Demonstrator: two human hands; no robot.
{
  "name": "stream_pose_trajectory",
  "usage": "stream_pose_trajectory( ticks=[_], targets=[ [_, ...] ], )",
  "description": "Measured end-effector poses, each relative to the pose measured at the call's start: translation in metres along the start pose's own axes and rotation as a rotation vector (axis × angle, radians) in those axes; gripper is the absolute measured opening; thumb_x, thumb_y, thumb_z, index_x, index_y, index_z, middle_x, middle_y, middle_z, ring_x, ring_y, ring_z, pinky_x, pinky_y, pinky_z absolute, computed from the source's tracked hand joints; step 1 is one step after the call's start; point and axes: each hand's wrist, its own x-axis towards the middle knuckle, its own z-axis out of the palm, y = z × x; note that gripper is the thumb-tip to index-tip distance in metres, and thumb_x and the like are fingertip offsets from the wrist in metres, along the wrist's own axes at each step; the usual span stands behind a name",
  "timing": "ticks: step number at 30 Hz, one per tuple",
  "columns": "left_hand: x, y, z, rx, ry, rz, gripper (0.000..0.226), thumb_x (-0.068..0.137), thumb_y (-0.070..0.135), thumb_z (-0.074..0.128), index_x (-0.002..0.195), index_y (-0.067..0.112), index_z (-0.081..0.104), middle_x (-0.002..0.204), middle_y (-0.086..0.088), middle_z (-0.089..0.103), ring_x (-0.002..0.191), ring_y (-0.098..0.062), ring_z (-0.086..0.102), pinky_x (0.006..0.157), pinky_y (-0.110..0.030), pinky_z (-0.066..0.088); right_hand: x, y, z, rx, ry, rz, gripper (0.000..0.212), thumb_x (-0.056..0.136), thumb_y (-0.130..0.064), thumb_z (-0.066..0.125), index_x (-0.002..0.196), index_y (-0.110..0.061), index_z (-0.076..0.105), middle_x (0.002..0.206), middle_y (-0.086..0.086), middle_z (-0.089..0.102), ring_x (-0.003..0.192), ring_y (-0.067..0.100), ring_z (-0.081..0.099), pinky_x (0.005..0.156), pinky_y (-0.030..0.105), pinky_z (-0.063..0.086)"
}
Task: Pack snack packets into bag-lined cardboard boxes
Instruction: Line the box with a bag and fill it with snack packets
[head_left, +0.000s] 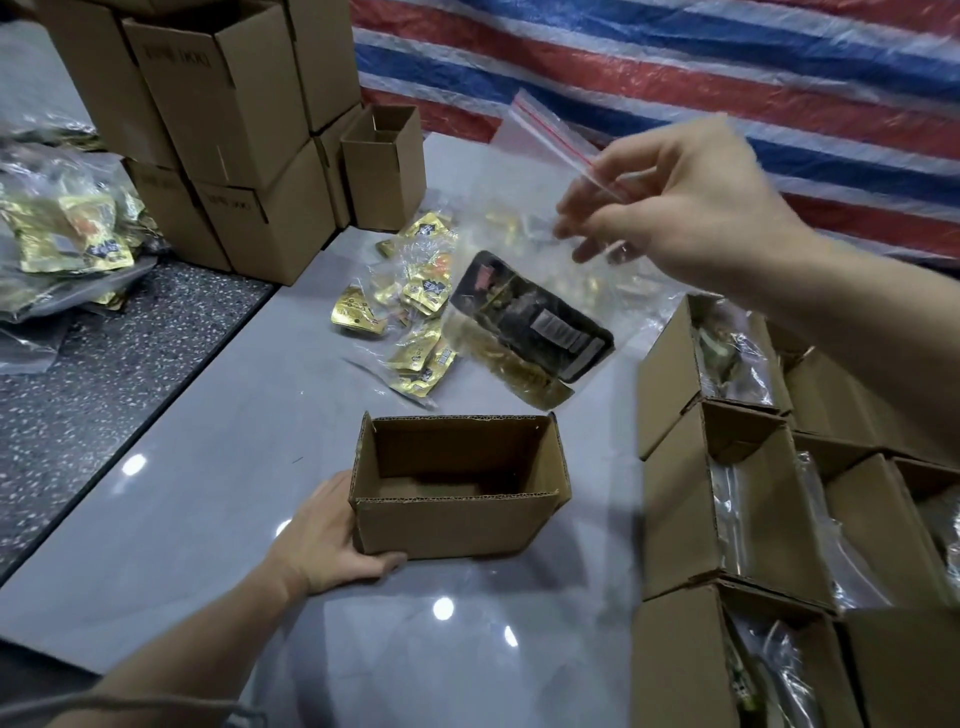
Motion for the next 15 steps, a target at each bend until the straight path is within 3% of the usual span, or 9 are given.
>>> stream_pose_trajectory(
  ticks=[3,8,12,15],
  targets=[
    [-0.001,0.0,-0.001,-0.011,0.002,-0.008,0.07,0.061,0.068,0.079,0.122,0.041,0.058,0.113,0.03,0.047,0.107,0.001,0.047,0.092,-0.03,0.046,-0.003,-0.019,0.001,-0.01,-0.028,-0.086,0.022,0.087,0.011,0.064,0.092,-0.008,0.074,0.087,0.006,0.076,0.072,0.015,0.074,0.06,0.023,0.058],
    [0.002,0.001,-0.001,-0.017,0.003,-0.022,0.067,0.06,0.066,0.08,0.118,0.037,0.061,0.109,0.04,0.045,0.103,0.002,0.049,0.089,-0.032,0.049,-0.005,-0.044,0.0,-0.011,-0.075,-0.176,0.014,0.088,-0.002,0.071,0.092,-0.014,0.076,0.084,0.0,0.077,0.072,0.013,0.075,0.069,0.038,0.061],
    [0.001,-0.003,0.002,-0.011,-0.009,-0.028,0.071,0.062,0.069,0.078,0.12,0.032,0.064,0.114,0.021,0.055,0.108,-0.007,0.054,0.092,-0.036,0.05,-0.006,-0.055,-0.002,0.0,-0.13,-0.203,0.009,0.089,-0.01,0.072,0.097,-0.015,0.075,0.088,-0.006,0.078,0.076,0.012,0.075,0.072,0.031,0.061],
    [0.002,-0.002,0.003,-0.016,-0.024,-0.033,0.066,0.062,0.068,0.078,0.116,0.032,0.065,0.111,0.019,0.058,0.104,-0.007,0.056,0.091,-0.036,0.051,-0.008,-0.056,0.0,-0.014,-0.165,-0.223,0.008,0.089,-0.011,0.072,0.096,-0.015,0.075,0.09,-0.007,0.077,0.077,0.012,0.074,0.07,0.029,0.061]
  ],
)
